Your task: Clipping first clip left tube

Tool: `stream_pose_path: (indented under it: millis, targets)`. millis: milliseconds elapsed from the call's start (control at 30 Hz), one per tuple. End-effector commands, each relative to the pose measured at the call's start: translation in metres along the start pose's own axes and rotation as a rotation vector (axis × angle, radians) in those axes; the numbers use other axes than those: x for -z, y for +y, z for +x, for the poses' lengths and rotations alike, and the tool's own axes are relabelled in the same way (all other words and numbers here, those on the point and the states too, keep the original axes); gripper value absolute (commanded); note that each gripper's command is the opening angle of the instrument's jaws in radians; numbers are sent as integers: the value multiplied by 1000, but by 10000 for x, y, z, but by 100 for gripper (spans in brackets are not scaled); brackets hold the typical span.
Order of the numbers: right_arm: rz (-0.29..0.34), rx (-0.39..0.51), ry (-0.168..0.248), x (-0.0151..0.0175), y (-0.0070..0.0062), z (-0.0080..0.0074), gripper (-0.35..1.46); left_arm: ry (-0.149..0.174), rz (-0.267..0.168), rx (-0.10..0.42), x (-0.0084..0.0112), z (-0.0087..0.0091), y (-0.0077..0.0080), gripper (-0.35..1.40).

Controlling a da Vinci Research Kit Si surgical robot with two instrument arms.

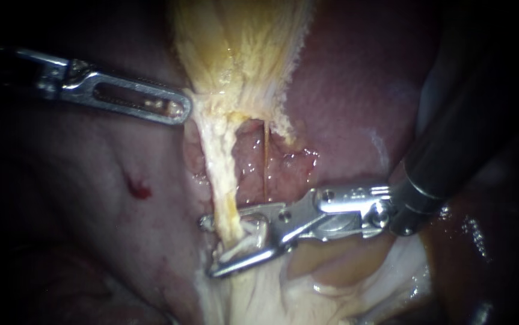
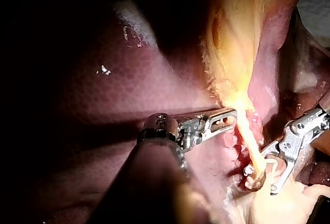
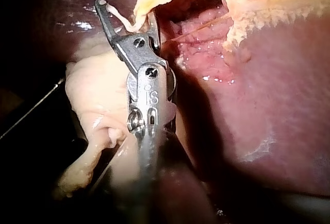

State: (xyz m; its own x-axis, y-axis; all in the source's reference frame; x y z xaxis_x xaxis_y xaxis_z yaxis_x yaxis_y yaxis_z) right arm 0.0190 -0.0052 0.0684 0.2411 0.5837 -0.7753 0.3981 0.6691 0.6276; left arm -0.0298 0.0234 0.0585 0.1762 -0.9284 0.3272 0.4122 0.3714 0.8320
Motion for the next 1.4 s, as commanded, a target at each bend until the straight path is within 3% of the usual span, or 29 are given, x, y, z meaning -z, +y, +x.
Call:
stream_pose_path:
  millis: [33, 1067, 1400]
  targets:
    - [-1, 2, -1, -1, 0, 0, 49, 0, 0, 0, 0, 0, 0, -35]
    - [-13, -16, 8, -11, 6, 4, 48, -1, -1, 1, -4, -1, -1, -35]
    - [-7, -64, 13, -1, 6, 18, 32, -1, -1, 1, -4, -1, -1, -35]
